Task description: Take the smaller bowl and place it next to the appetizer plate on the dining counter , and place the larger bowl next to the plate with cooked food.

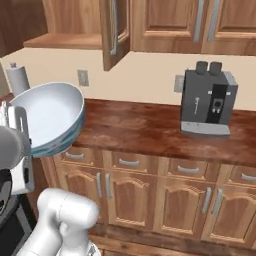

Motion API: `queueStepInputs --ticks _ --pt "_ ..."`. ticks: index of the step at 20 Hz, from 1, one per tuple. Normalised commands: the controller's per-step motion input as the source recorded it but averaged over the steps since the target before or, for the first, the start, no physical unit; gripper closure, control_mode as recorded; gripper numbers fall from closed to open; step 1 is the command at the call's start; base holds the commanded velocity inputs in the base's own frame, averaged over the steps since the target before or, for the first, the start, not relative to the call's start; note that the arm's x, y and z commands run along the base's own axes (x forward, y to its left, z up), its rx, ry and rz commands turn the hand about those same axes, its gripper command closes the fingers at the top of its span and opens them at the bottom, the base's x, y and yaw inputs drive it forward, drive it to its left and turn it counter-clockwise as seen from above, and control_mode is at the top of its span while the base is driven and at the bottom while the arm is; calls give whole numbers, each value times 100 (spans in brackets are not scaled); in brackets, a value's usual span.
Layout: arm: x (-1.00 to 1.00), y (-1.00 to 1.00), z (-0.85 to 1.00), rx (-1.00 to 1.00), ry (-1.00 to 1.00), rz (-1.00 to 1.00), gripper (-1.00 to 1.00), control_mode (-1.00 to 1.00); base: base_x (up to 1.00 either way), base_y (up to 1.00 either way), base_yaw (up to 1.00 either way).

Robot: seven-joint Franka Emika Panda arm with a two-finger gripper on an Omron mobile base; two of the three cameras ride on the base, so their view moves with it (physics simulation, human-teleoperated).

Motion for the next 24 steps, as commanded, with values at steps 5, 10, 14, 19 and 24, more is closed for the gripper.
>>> queueStepInputs --ticks 5,10,14,19,24 --pt "0 0 0 0 0 0 100 100 -100 -25 -3" --pt "0 0 0 0 0 0 100 100 -100 -7 -3" --pt "0 0 0 0 0 0 100 100 -100 -48 -1" --pt "0 0 0 0 0 0 100 100 -100 -28 -4" --pt "0 0 0 0 0 0 100 100 -100 -31 0"
